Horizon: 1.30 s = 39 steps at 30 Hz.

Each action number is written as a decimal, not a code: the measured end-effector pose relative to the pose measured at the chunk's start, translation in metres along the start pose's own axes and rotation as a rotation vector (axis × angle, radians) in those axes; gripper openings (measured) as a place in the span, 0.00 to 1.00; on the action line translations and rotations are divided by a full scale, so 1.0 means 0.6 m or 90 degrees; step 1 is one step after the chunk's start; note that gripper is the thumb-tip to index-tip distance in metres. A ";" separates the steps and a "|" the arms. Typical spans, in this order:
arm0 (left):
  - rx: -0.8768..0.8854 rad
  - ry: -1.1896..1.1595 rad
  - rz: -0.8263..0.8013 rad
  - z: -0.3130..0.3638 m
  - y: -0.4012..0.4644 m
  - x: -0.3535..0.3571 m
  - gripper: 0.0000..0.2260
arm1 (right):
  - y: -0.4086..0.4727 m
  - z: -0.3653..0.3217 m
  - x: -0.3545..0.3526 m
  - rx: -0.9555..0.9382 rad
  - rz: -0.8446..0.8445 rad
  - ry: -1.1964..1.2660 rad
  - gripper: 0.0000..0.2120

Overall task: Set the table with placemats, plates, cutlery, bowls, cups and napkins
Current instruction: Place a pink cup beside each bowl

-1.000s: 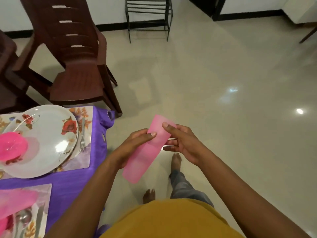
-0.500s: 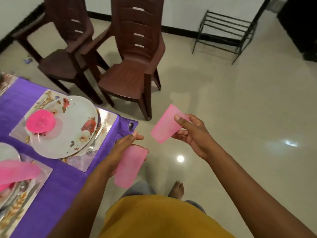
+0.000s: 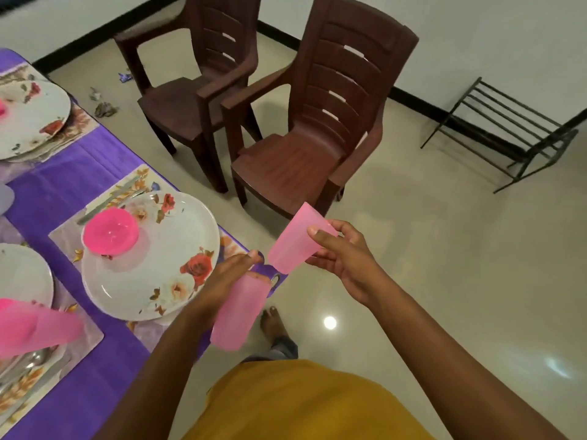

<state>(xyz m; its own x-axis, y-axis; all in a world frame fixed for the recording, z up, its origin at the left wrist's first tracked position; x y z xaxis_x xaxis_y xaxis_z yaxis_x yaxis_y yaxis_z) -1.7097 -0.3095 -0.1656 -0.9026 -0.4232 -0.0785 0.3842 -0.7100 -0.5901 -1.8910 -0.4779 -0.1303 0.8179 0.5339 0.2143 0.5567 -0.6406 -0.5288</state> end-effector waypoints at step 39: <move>-0.194 -0.423 0.677 0.043 0.061 -0.048 0.20 | 0.447 -0.129 0.461 0.081 -0.575 -0.428 0.32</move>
<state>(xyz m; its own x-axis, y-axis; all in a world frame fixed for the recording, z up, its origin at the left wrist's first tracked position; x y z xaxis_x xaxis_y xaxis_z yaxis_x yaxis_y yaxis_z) -1.6649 -0.3376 -0.1642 0.1203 -0.9581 -0.2599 0.7116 0.2658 -0.6503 -1.5043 -0.5448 -0.1494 -0.1409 0.9854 0.0953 0.8533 0.1697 -0.4931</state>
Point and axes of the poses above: each hand's wrist, its own y-axis towards the middle knuckle, its own x-axis out of the palm, z = x × y, the point moved 1 cm from there along y, towards the middle knuckle, and after that the axes turned 1 degree about -z, right-handed, at the moved point
